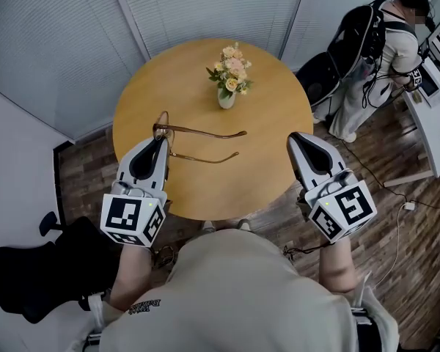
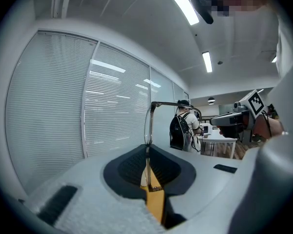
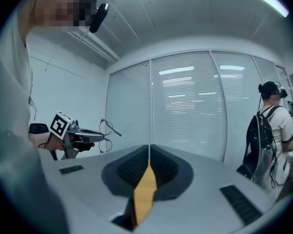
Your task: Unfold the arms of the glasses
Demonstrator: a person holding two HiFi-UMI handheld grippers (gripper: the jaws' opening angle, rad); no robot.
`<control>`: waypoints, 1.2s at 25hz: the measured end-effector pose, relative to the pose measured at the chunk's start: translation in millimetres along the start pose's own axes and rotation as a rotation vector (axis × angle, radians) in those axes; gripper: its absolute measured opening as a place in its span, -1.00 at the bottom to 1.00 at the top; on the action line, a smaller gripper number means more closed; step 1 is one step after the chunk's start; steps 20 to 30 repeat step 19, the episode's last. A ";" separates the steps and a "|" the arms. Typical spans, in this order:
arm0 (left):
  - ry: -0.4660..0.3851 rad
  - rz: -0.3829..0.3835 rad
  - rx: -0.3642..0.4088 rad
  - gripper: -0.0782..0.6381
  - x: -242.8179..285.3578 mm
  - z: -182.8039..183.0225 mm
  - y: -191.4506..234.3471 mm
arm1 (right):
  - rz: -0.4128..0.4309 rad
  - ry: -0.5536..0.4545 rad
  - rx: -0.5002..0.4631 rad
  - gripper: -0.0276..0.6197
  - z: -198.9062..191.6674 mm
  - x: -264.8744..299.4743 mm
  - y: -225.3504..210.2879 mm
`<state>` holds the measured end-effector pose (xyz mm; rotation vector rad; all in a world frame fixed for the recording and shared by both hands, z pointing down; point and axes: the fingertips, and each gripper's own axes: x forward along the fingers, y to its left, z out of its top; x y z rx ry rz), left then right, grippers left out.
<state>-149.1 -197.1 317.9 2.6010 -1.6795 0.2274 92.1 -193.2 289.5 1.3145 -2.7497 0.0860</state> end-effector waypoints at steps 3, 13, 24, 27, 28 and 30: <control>-0.001 -0.002 0.001 -0.67 0.6 0.8 0.4 | -0.004 0.003 0.001 -0.81 -1.0 0.5 -1.3; -0.022 -0.003 0.004 -0.67 5.4 6.2 1.0 | -0.016 -0.007 0.006 -0.81 1.0 2.1 -6.8; -0.013 0.003 0.001 -0.67 9.1 2.3 4.4 | -0.025 -0.003 -0.012 -0.81 0.1 5.9 -9.0; -0.013 0.003 0.001 -0.67 9.1 2.3 4.4 | -0.025 -0.003 -0.012 -0.81 0.1 5.9 -9.0; -0.013 0.003 0.001 -0.67 9.1 2.3 4.4 | -0.025 -0.003 -0.012 -0.81 0.1 5.9 -9.0; -0.013 0.003 0.001 -0.67 9.1 2.3 4.4 | -0.025 -0.003 -0.012 -0.81 0.1 5.9 -9.0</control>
